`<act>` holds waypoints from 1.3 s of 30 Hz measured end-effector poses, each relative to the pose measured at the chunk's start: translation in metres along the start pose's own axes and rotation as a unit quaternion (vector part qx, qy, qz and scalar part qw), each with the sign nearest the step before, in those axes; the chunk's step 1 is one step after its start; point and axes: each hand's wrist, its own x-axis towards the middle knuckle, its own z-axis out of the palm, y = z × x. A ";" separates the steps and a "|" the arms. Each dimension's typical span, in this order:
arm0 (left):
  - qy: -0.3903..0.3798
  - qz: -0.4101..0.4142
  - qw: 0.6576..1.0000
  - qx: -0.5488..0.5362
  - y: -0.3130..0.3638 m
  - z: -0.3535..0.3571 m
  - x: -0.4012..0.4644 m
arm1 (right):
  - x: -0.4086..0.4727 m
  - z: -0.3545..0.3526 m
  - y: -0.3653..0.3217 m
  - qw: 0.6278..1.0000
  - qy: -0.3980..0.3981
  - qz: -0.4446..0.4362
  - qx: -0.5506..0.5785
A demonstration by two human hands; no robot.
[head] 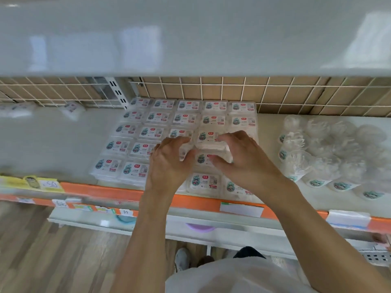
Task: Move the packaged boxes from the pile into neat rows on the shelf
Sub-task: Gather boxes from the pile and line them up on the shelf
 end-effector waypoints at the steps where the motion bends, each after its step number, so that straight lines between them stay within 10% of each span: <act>1: 0.007 -0.004 1.000 0.003 -0.002 -0.005 -0.006 | -0.001 0.002 -0.004 1.000 -0.023 -0.015 0.000; 39: 0.112 -0.269 0.956 0.026 -0.302 -0.274 -0.147 | 0.034 0.225 -0.361 0.965 -0.126 -0.222 0.051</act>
